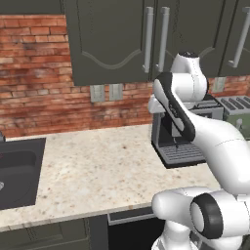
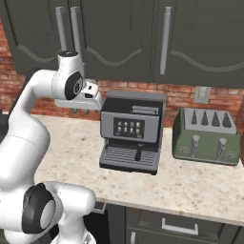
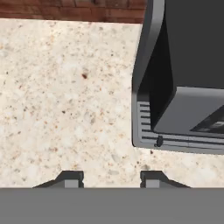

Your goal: The dining table condiment station is running low on mustard. Refill the condiment station by opening the cabinet and taking the mustard from the cabinet and placing it on the dining table.

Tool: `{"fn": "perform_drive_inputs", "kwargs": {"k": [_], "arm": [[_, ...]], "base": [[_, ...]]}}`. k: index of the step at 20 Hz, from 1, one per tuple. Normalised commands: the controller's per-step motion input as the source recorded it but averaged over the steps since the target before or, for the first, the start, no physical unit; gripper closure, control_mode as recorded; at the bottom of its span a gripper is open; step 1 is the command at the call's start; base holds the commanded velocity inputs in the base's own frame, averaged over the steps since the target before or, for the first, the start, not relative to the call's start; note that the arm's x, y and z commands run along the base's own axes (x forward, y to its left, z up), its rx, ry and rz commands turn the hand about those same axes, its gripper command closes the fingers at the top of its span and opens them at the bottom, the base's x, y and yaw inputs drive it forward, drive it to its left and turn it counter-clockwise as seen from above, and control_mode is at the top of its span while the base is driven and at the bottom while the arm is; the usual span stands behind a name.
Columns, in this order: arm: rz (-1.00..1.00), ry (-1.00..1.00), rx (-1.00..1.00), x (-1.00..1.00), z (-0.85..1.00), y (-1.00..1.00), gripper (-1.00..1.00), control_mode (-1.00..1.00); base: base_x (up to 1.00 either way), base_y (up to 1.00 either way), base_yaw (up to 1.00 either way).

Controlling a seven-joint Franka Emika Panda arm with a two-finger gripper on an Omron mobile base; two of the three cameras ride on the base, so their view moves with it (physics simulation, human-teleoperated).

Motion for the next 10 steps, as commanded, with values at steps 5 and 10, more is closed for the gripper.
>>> {"fn": "perform_drive_inputs", "kwargs": {"k": [5, 10], "arm": [[0.00, -0.19, 0.00, -0.12, 0.07, 0.00, -1.00, -1.00], [0.00, -0.49, 0.00, -0.31, 0.45, 0.00, -1.00, -1.00]], "base": [[0.00, 0.00, 0.00], [0.00, 0.00, 0.00]]}}
